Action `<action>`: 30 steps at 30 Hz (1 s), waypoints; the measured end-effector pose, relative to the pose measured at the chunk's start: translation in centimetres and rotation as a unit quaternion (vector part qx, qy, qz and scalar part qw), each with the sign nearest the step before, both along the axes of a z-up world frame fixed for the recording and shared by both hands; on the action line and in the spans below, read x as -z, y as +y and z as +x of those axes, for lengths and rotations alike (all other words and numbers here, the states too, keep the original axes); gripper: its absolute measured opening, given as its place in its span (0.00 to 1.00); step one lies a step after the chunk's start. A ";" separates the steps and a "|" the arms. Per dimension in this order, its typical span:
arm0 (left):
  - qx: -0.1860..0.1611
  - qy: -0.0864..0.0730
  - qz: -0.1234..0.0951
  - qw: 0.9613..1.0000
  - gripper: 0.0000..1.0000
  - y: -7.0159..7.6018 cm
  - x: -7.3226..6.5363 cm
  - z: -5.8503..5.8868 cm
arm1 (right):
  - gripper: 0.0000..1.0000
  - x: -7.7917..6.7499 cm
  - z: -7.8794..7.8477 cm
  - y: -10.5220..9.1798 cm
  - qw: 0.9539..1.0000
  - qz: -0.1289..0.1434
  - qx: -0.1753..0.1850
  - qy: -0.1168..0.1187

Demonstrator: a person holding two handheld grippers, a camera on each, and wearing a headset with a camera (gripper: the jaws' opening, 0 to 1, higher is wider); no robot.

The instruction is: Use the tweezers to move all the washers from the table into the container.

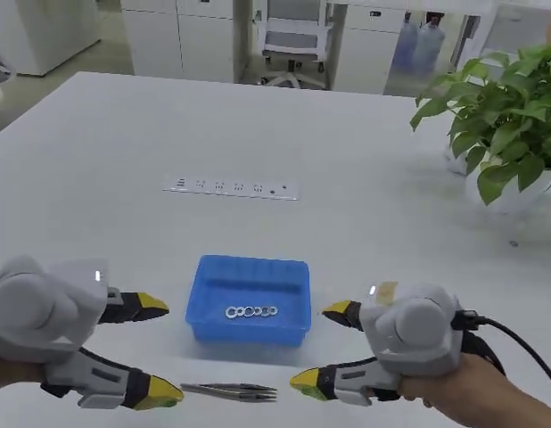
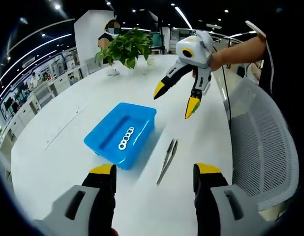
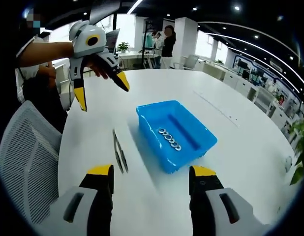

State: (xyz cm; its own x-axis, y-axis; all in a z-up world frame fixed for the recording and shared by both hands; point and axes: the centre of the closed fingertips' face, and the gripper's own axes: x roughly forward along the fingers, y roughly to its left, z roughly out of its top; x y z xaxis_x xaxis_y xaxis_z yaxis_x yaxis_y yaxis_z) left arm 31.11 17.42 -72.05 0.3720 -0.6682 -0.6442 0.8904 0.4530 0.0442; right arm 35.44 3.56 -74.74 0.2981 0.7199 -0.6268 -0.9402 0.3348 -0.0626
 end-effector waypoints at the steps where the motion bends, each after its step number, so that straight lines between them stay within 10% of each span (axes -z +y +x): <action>1: -0.001 -0.001 -0.002 1.000 0.71 0.0 -0.1 0.0 | 0.66 0.0 0.0 -0.3 1.000 0.003 0.003 0.000; 30: -0.026 -0.039 -0.043 0.998 0.99 -0.3 -2.2 1.2 | 1.00 -0.8 -0.7 -3.0 0.998 0.061 0.016 0.004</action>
